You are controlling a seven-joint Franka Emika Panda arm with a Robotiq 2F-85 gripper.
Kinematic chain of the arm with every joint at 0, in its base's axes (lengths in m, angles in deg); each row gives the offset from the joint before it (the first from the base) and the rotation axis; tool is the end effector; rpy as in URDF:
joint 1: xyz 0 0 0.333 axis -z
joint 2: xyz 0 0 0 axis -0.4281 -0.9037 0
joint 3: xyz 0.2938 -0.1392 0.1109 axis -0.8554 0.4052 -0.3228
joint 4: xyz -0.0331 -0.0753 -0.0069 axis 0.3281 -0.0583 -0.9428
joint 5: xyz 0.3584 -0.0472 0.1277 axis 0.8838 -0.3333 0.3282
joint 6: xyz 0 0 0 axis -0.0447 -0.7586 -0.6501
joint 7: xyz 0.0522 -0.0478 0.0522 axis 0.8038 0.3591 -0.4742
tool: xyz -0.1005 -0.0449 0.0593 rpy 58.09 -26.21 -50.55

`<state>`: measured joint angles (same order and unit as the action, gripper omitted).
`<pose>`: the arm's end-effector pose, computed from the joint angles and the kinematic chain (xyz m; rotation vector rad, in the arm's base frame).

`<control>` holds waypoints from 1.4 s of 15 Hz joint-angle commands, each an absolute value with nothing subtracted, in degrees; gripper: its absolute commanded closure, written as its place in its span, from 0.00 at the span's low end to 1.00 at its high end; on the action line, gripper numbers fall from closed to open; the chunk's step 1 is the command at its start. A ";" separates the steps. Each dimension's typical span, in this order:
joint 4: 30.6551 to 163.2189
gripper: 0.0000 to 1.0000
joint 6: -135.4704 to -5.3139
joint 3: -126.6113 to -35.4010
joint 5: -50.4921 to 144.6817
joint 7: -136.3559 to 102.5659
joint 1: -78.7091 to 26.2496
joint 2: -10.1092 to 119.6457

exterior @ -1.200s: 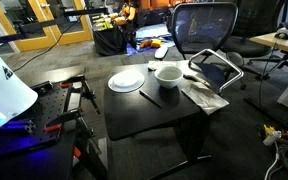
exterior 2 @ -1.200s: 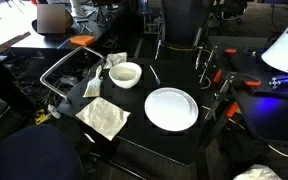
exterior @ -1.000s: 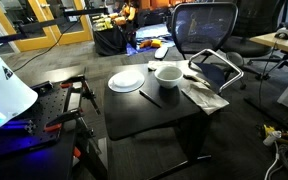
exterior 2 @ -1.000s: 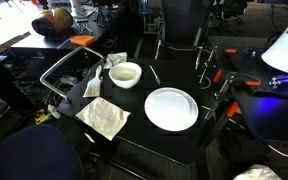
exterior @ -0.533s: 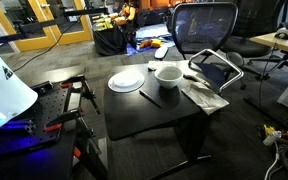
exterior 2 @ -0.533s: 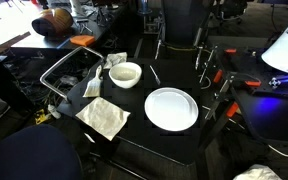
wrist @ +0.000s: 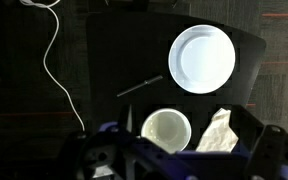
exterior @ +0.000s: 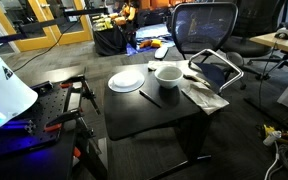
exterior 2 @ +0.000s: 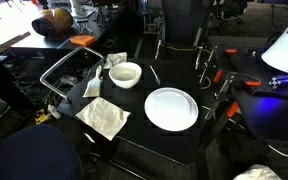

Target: Put the marker in the white bowl

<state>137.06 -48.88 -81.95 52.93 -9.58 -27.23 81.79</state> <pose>0.4466 -0.0053 0.4202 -3.0727 -0.0088 0.2370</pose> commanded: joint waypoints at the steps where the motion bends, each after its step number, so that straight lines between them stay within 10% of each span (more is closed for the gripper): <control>1: 137.76 0.00 -51.21 -82.95 53.01 -13.78 -26.02 79.96; 21: 148.55 0.00 -84.35 -81.72 54.00 -53.50 -25.07 66.01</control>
<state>147.29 -79.30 -81.88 53.46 -49.07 -25.46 67.98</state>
